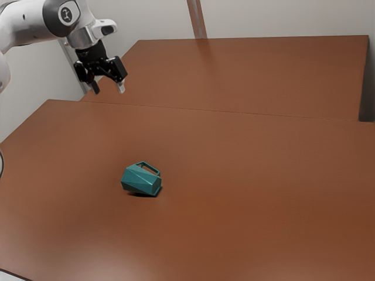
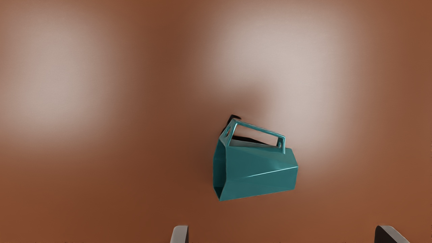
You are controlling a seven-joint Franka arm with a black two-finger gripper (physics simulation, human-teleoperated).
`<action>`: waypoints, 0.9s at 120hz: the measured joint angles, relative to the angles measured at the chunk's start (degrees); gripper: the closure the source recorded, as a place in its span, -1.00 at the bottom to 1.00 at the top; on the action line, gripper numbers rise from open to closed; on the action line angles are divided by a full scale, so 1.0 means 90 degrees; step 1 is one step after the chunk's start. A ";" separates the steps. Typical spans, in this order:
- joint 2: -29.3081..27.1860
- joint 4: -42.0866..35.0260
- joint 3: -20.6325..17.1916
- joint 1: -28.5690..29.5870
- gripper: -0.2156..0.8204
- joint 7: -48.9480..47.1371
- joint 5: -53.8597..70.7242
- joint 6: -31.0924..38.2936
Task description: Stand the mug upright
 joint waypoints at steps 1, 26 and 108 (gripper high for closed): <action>0.0000 0.0001 0.0000 0.0000 -0.58 -0.0002 -0.0001 -0.0008; -0.0008 -0.0013 0.0005 0.0003 -0.58 -0.0029 -0.0014 -0.0139; -0.0077 -0.3357 0.1735 0.0420 -0.58 0.2326 -0.3803 0.0331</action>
